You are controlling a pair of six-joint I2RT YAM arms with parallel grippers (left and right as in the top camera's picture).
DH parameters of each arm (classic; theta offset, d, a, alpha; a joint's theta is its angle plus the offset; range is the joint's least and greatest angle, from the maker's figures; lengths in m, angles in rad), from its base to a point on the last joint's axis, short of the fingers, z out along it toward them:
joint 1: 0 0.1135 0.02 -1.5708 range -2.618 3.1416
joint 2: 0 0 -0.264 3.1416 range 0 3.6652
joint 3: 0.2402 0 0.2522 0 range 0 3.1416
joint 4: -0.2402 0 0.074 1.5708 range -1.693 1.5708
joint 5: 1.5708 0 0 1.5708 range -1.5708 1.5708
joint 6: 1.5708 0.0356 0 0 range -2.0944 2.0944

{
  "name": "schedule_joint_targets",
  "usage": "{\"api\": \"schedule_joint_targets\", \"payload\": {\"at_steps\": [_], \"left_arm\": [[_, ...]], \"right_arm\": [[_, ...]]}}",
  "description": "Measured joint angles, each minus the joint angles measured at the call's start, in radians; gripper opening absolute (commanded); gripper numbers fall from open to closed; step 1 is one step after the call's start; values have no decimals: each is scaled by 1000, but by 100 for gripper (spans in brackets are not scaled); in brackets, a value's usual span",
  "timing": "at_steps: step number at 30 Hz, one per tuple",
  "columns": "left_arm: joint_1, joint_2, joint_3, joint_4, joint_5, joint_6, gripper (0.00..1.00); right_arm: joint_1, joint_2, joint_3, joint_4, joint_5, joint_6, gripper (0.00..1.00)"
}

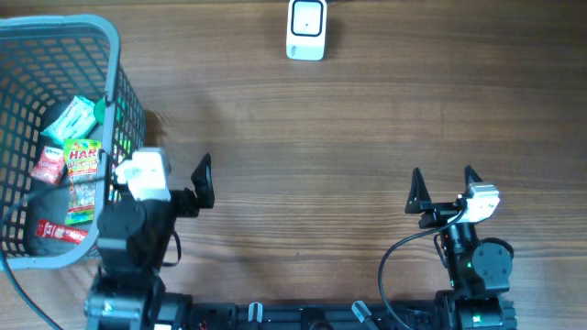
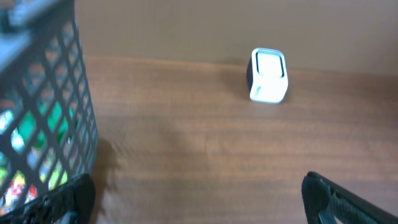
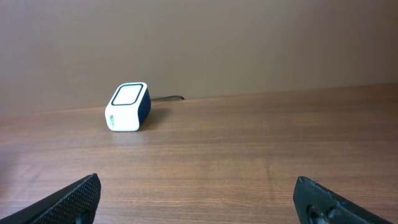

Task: Scan the item barcode
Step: 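Reach the left gripper into the basket and grasp the Haribo bag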

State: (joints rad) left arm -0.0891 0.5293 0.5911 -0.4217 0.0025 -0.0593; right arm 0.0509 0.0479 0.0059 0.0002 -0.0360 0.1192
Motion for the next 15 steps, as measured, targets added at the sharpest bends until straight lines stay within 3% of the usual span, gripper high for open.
{"api": "schedule_joint_targets", "payload": {"at_steps": [4, 10, 15], "left_arm": [[0, 103, 186, -90, 39, 0, 100], [0, 101, 224, -119, 132, -1, 100], [1, 192, 401, -251, 129, -8, 100]], "right_arm": [[0, 0, 0, -1, 0, 0, 100], [0, 0, 0, -1, 0, 0, 100], [0, 0, 0, -1, 0, 0, 100]]}}
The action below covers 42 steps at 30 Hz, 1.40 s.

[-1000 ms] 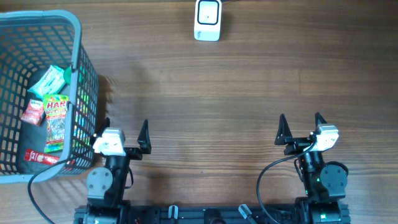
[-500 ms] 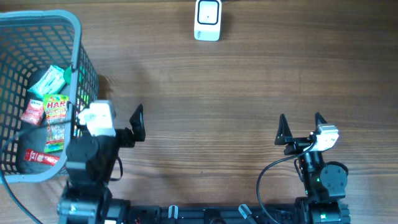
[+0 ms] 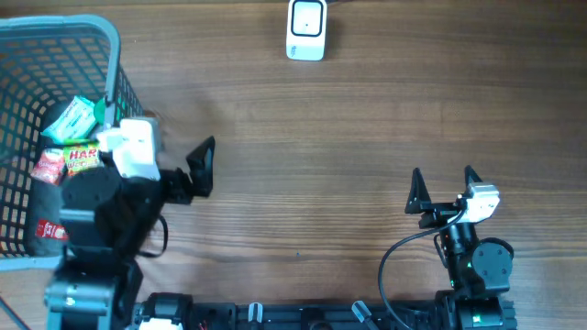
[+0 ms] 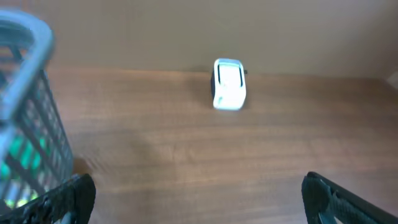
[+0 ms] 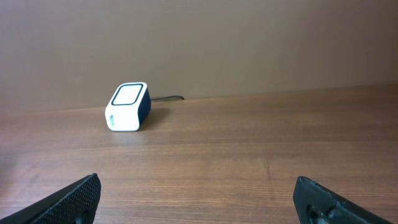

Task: Scan the item barcode
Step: 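Reach the left gripper into the basket and grasp the Haribo bag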

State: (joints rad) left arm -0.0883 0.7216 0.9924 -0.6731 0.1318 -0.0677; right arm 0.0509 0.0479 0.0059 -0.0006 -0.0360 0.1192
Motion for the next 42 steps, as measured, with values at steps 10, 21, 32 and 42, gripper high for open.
{"api": "schedule_joint_targets", "payload": {"at_steps": [10, 21, 32, 42], "left_arm": [[0, 264, 580, -276, -207, -43, 100], [0, 262, 612, -179, -534, -43, 100], [239, 377, 612, -222, -564, -84, 100], [574, 513, 615, -250, -446, -164, 100]], "right_arm": [[0, 0, 0, 0, 0, 0, 100], [0, 0, 0, 0, 0, 0, 100], [0, 0, 0, 0, 0, 0, 100], [0, 0, 0, 0, 0, 0, 100]]}}
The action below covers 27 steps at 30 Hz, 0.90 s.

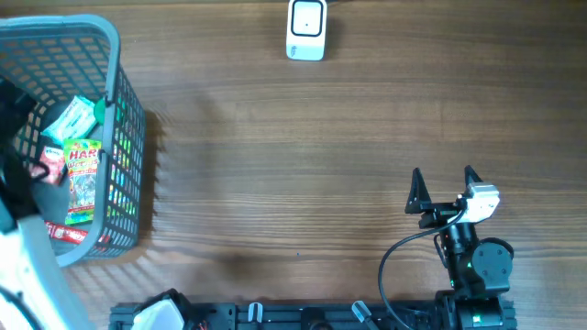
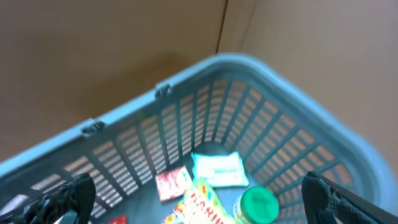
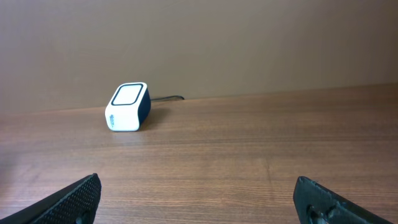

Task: Scan the item barcode
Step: 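Reach the left gripper into the basket and grasp the Haribo bag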

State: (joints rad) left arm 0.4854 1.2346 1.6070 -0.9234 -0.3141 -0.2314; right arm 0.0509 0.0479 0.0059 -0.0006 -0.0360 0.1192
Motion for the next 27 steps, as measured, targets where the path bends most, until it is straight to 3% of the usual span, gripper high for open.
{"api": "schedule_joint_targets", "payload": {"at_steps": [7, 15, 27], "left_arm": [[26, 269, 3, -160, 105, -180, 100], [30, 375, -60, -234, 141, -311, 100], [34, 382, -454, 127, 149, -374, 100]], "right_arm": [[0, 0, 0, 0, 0, 0, 100], [0, 0, 0, 0, 0, 0, 100], [0, 0, 0, 0, 0, 0, 100]]}}
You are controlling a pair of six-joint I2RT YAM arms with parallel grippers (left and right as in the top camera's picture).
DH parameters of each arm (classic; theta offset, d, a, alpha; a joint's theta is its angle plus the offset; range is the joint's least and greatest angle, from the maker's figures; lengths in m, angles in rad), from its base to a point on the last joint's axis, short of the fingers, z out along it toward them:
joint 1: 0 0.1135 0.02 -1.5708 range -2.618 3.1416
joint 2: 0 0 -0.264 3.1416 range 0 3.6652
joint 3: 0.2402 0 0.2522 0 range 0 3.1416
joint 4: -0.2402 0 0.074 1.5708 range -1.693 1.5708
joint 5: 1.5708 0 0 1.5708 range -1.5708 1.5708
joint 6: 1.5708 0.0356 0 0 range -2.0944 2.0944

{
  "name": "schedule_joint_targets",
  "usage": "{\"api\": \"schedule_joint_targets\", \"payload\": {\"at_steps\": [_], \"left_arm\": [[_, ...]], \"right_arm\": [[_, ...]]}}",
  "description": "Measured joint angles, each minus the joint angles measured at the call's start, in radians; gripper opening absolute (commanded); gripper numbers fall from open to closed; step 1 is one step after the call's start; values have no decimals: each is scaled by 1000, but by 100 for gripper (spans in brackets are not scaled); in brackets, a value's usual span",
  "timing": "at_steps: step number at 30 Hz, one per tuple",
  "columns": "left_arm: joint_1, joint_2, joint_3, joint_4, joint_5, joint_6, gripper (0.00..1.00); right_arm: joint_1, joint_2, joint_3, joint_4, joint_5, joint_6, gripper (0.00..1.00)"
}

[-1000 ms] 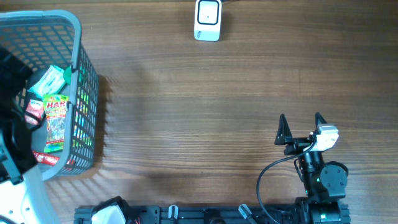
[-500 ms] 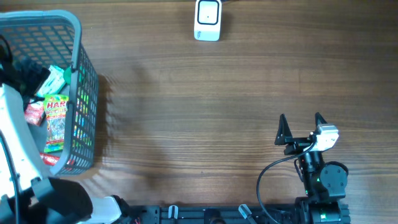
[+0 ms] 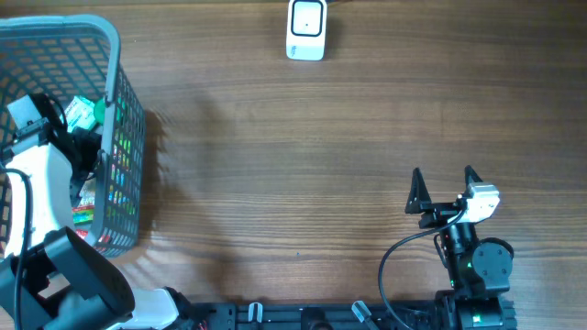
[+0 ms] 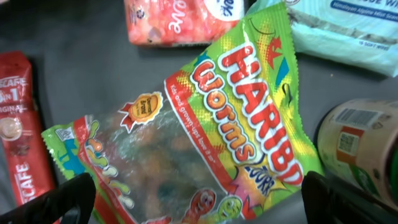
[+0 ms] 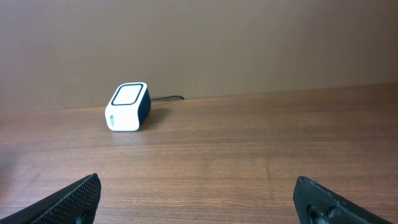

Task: Scan the item barcode
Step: 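Reach the left gripper into the basket and grasp the Haribo bag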

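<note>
A white barcode scanner [image 3: 306, 30] stands at the table's far edge; the right wrist view shows this scanner [image 5: 127, 107] far ahead to the left. My left gripper [image 4: 196, 202] is open, low inside the grey basket [image 3: 115, 55]. It hangs just above a green Haribo Worms bag [image 4: 205, 143], with one finger on each side of the bag's lower end. In the overhead view, the left gripper [image 3: 84, 139] is partly hidden by the arm. My right gripper [image 3: 443, 188] rests open and empty near the table's front right.
Around the bag in the basket lie a red coffee sachet [image 4: 18, 124], a pink packet [image 4: 180, 18], a pale green wipes pack [image 4: 348, 31] and a can with a barcode label [image 4: 360, 149]. The basket's walls stand close around the left arm.
My left gripper was above the basket, looking down at its contents from a distance. Now it is down inside, close over the Haribo bag. The right arm has not moved.
My left gripper was open low beside the basket, facing the scanner. Then it stood a little higher and further forward. Then it was over the basket's mouth, and now it is deep inside over the Haribo bag. The right gripper has stayed open and still.
</note>
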State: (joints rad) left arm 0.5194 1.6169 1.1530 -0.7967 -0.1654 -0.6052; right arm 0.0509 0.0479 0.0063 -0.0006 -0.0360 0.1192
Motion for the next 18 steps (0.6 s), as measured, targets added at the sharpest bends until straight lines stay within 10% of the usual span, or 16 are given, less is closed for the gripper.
{"api": "schedule_joint_targets", "payload": {"at_steps": [10, 12, 13, 18], "left_arm": [[0, 105, -21, 58, 76, -7, 100], [0, 126, -17, 34, 79, -7, 63], [0, 127, -16, 10, 78, -10, 9], [10, 132, -14, -65, 70, -14, 4]], "right_arm": [[0, 0, 0, 0, 0, 0, 100], [0, 0, 0, 0, 0, 0, 100], [0, 0, 0, 0, 0, 0, 100], [0, 0, 0, 0, 0, 0, 100]]}}
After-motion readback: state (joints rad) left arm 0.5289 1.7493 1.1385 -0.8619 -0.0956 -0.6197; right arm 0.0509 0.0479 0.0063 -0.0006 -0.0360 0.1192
